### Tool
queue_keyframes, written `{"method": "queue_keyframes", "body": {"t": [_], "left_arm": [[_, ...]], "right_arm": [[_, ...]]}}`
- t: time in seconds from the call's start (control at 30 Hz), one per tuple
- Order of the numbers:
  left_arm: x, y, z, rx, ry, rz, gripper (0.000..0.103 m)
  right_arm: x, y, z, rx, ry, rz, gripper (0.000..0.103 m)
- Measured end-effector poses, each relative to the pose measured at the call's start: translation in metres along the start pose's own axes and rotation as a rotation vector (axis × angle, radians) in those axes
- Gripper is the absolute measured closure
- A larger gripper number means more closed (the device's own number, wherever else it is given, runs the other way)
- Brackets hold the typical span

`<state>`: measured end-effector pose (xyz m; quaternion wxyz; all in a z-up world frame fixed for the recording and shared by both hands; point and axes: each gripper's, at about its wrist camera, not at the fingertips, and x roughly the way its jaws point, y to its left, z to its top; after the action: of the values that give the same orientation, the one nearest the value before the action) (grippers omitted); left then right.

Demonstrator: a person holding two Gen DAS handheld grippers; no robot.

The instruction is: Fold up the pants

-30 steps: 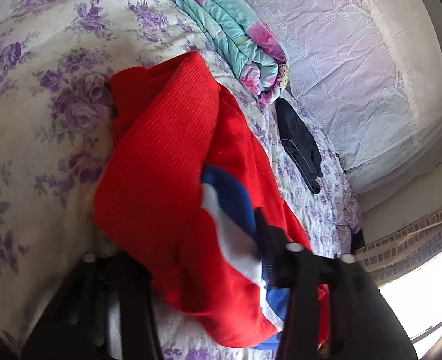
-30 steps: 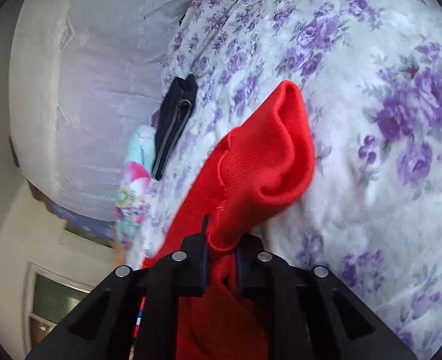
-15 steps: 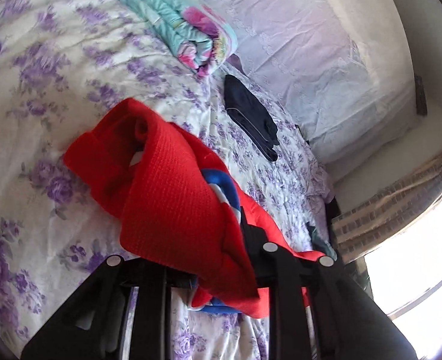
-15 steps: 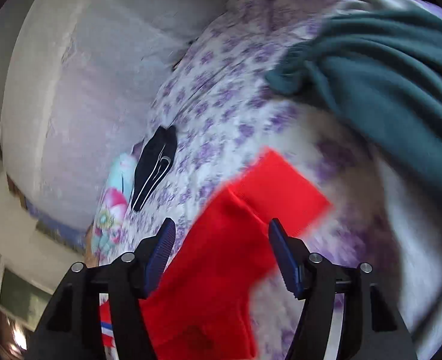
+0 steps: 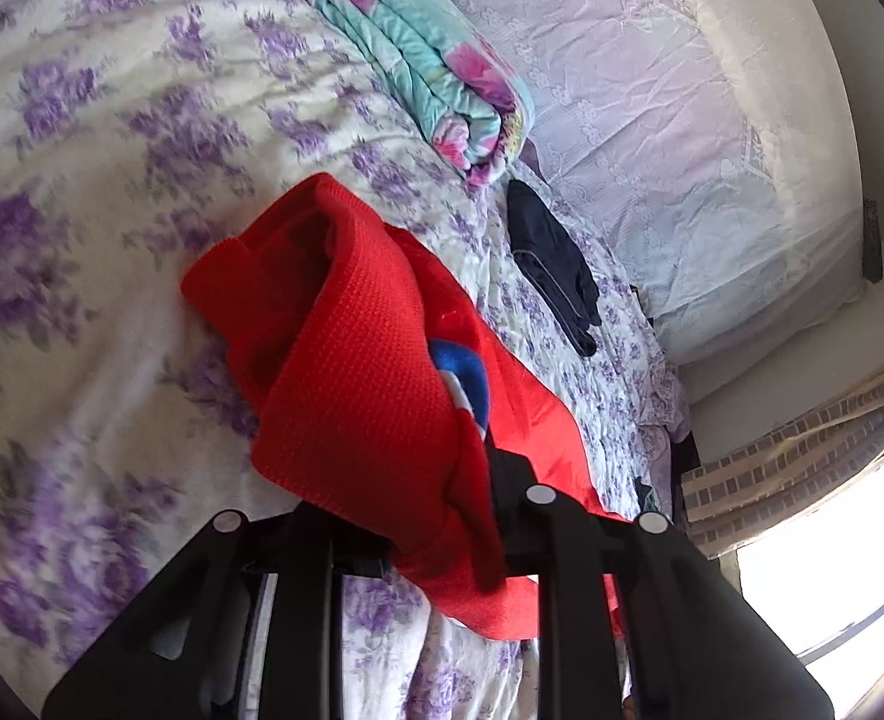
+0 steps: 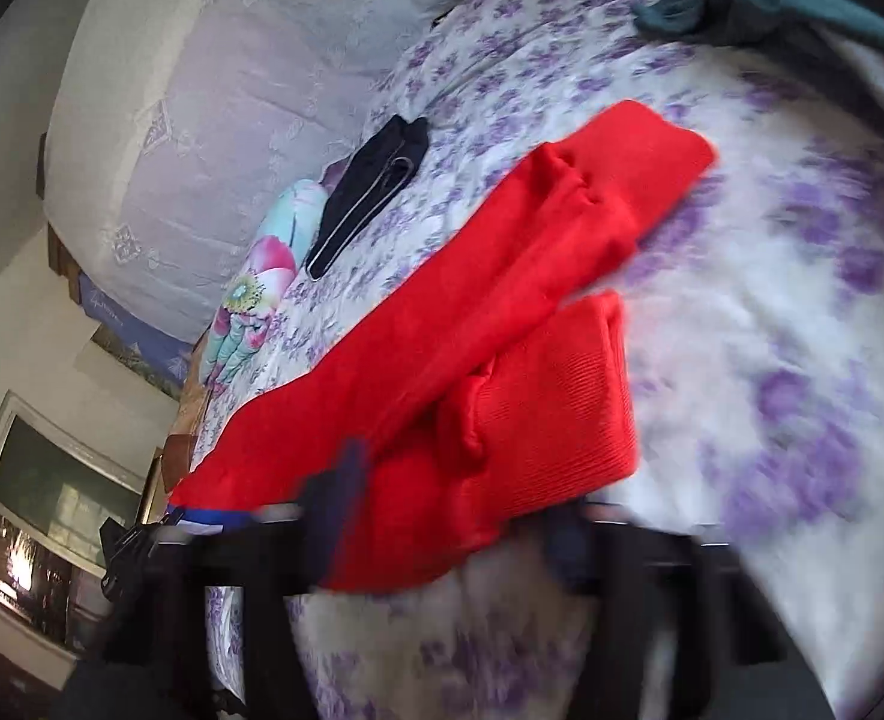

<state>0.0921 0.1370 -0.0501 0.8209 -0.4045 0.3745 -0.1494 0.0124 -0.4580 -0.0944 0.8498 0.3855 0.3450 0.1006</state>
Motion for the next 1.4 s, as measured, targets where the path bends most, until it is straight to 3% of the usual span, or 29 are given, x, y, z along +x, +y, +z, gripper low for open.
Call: {"method": "queue_keyframes", "body": {"t": [0.1,0.23,0.3,0.33,0.37,0.4,0.5,0.57,0.6,0.73,0.93,1.03,1.1,1.2,1.4], "left_arm": [[-0.009,0.0,0.003,-0.006,0.0,0.023,0.084],[-0.015,-0.005,-0.006,0.025,0.049,-0.014,0.083],[-0.01,-0.005,-0.015,0.028,0.08,-0.017,0.083],[-0.007,-0.002,-0.021,0.022,0.087,0.016,0.078],[-0.006,0.002,-0.025,0.012,0.087,0.055,0.071],[-0.009,0.008,-0.028,-0.004,0.079,0.084,0.063],[-0.026,0.019,-0.029,-0.049,0.068,0.042,0.059],[-0.046,0.022,-0.026,-0.062,0.035,0.049,0.054],[-0.056,0.021,-0.025,-0.051,0.016,0.055,0.054],[-0.078,0.015,-0.026,-0.01,-0.019,0.054,0.053],[-0.057,0.024,-0.033,-0.058,0.056,0.086,0.053],[-0.047,0.026,-0.04,-0.086,0.083,0.051,0.054],[-0.043,0.018,-0.04,-0.077,0.078,0.01,0.06],[-0.042,0.004,-0.04,-0.05,0.057,0.011,0.087],[-0.052,-0.016,-0.044,0.029,0.018,0.047,0.09]], "right_arm": [[-0.007,-0.017,0.007,0.126,-0.037,0.081,0.086],[-0.062,-0.019,0.015,0.086,-0.136,0.06,0.086],[-0.07,-0.025,0.016,0.052,-0.078,0.001,0.081],[-0.073,-0.03,0.012,0.05,-0.048,-0.086,0.07],[-0.078,-0.035,0.007,0.061,-0.054,-0.164,0.07],[-0.086,-0.038,0.002,0.06,-0.08,-0.175,0.07],[-0.12,-0.044,-0.004,0.1,-0.194,-0.129,0.065],[-0.138,-0.042,-0.004,0.108,-0.273,-0.108,0.051],[-0.14,-0.037,-0.003,0.093,-0.285,-0.105,0.05],[-0.12,-0.02,-0.002,0.067,-0.242,-0.039,0.045],[-0.089,-0.002,-0.011,0.054,-0.154,0.036,0.045],[-0.088,0.005,-0.013,0.032,-0.145,0.024,0.045],[-0.089,0.005,-0.015,0.034,-0.144,0.029,0.045],[-0.086,0.004,-0.017,0.045,-0.135,0.036,0.044],[-0.074,0.001,-0.022,0.048,-0.103,0.039,0.044]]}}
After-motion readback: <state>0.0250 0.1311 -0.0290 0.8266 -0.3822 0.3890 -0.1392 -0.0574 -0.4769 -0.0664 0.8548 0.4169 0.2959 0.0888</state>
